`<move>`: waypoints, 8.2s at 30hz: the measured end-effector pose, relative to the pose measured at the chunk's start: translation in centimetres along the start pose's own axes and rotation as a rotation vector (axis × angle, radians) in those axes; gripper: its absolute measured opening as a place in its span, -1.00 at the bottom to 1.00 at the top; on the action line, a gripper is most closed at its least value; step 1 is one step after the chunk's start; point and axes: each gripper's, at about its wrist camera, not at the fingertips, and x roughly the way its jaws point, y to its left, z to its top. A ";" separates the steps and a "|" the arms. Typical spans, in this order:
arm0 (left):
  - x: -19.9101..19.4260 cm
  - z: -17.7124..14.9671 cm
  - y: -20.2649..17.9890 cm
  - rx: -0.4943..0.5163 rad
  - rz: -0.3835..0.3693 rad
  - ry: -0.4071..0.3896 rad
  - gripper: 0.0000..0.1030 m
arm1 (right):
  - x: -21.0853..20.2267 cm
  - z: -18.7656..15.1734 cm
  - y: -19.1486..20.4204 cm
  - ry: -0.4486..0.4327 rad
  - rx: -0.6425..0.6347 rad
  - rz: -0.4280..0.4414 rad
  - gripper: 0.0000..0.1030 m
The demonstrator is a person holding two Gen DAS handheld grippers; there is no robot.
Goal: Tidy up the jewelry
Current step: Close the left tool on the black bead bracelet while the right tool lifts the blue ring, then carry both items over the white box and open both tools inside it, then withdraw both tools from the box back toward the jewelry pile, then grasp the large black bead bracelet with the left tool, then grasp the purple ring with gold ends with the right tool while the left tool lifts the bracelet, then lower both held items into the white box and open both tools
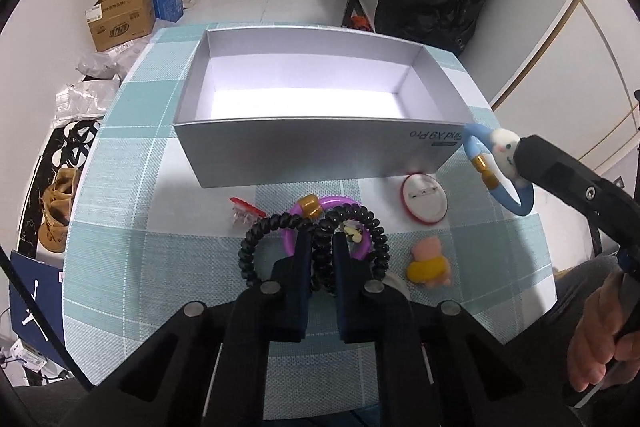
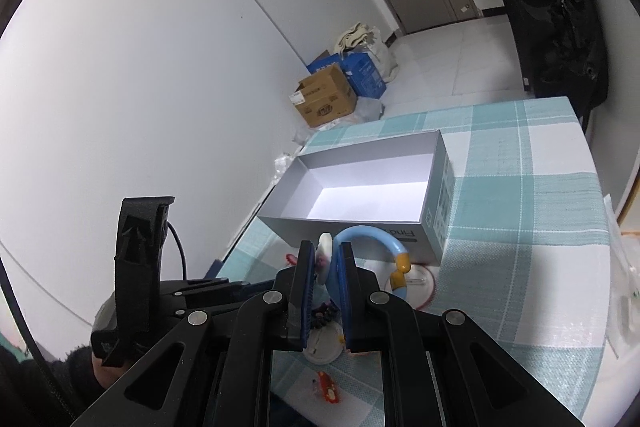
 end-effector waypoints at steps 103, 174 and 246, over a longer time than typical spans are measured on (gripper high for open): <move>-4.1 5.6 3.1 -0.108 -0.056 -0.209 0.14 | 0.6 6.4 2.5 -0.087 -0.120 -0.102 0.63; 0.3 0.9 5.5 -0.243 -0.059 0.136 -0.35 | 1.4 1.9 2.6 0.047 -0.103 -0.179 1.00; -4.3 6.3 5.4 -0.237 -0.186 -0.140 -0.35 | 5.4 6.4 3.7 0.061 -0.174 -0.128 0.00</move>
